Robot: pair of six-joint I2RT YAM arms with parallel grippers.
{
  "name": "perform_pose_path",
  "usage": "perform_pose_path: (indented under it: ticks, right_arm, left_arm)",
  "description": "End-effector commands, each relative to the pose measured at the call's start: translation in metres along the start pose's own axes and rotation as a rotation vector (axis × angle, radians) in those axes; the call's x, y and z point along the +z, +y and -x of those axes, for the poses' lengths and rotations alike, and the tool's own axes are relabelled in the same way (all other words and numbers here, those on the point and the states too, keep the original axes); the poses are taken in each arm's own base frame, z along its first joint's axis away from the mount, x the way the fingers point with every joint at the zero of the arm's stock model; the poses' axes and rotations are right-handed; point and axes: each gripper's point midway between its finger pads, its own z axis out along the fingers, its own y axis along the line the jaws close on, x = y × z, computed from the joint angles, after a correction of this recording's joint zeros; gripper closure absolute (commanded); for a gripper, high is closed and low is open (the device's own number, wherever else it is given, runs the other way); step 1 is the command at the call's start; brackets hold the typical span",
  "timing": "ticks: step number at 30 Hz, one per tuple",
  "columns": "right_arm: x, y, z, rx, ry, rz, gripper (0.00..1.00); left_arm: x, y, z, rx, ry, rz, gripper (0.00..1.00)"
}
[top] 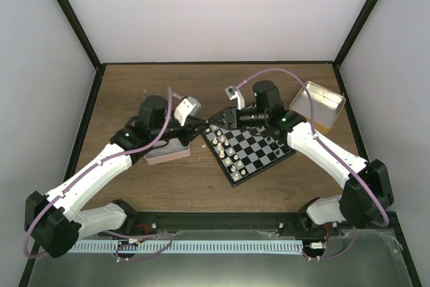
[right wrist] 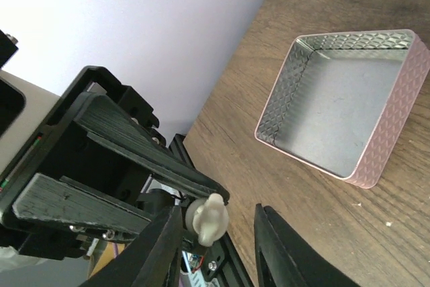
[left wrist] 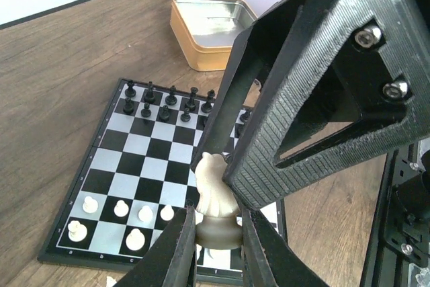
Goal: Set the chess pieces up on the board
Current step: Place the chess piece on the chessboard.
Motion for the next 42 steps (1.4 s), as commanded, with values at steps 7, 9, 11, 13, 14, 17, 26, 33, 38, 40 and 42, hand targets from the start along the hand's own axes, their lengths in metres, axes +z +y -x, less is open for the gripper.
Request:
perform_pose_path:
  ticks: [7,9,11,13,14,17,26,33,38,40,42]
  right_arm:
    - [-0.002,0.018,0.013,0.021,-0.023,0.077,0.85]
    - [-0.002,0.018,0.013,0.023,-0.025,0.080,0.92]
    - [-0.001,0.016,0.014,0.017,-0.035,0.069,0.99]
    - [-0.003,0.011,0.018,0.002,-0.060,0.038,0.99]
    - [-0.004,0.008,0.021,-0.008,-0.082,0.012,0.99]
    - [-0.009,-0.010,0.034,-0.055,-0.165,-0.108,0.99]
    - [-0.004,-0.095,0.043,-0.302,-0.304,-0.556,0.99]
    - [0.035,-0.112,0.028,-0.375,-0.250,-0.607,0.99]
    - [0.062,-0.133,0.014,-0.385,-0.154,-0.659,0.99]
    - [0.067,-0.140,0.007,-0.383,-0.125,-0.673,0.99]
    - [0.071,-0.144,0.001,-0.386,-0.103,-0.677,0.99]
  left_arm:
    - [-0.001,-0.007,0.002,0.034,-0.009,-0.034,0.87]
    - [-0.001,-0.007,0.001,0.034,-0.009,-0.033,0.86]
    - [-0.001,-0.006,0.001,0.027,-0.009,-0.025,0.85]
    - [-0.001,0.000,0.002,0.006,-0.010,0.006,0.80]
    - [-0.001,0.004,0.002,-0.007,-0.011,0.030,0.69]
    - [-0.003,0.021,0.000,-0.049,-0.008,0.133,0.46]
    - [-0.032,0.082,-0.012,-0.239,-0.085,0.518,0.32]
    - [-0.052,0.090,-0.002,-0.313,-0.212,0.589,0.28]
    - [-0.057,0.093,0.000,-0.319,-0.230,0.615,0.27]
    - [-0.058,0.094,-0.002,-0.316,-0.231,0.624,0.25]
    - [-0.059,0.095,-0.003,-0.312,-0.231,0.627,0.25]
